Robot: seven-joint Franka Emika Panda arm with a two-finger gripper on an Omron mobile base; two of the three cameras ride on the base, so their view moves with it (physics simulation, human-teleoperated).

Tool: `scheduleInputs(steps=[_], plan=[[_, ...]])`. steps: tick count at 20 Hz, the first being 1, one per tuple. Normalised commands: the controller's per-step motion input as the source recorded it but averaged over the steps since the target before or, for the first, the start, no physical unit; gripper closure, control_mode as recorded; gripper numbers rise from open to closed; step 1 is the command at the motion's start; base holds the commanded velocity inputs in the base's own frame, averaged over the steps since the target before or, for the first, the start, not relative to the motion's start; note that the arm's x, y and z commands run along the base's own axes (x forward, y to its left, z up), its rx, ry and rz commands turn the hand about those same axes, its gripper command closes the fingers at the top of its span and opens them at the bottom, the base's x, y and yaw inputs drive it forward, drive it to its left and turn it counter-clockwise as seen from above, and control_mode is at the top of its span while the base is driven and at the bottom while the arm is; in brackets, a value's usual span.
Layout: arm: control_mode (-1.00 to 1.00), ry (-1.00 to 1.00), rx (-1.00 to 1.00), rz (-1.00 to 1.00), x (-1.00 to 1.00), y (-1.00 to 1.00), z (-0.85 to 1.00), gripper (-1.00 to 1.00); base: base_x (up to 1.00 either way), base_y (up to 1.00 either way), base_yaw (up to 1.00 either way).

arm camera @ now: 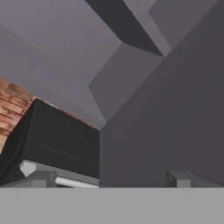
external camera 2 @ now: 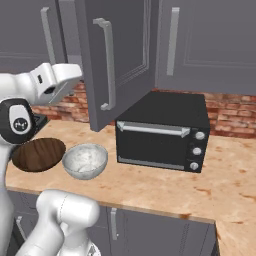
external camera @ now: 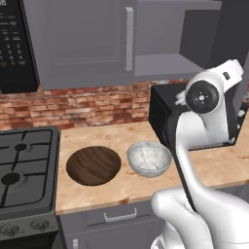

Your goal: Open the cabinet. Pick the bowls from the counter and place them in the cabinet. Then close the cabinet.

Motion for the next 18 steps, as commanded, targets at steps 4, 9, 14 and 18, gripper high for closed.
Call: scheduleInputs(steps=[4,9,14,18], plan=[[-1.0,0.19,-0.04,-0.2,0.18,-0.27,0.0,-1.0,0.0,0.0,0.0],[-1.0,0.11,-0.02,-0.21,0.03,-0.34,0.0,-1.0,0.0,0.0,0.0],[-1.0,0.07,-0.01,-0.21,0.0,-0.42,0.0,-1.0,0.0,0.0,0.0],[-1.0,0.01,-0.01,-0.2,0.0,-0.46,-0.09,-1.0,0.0,0.0,0.0]])
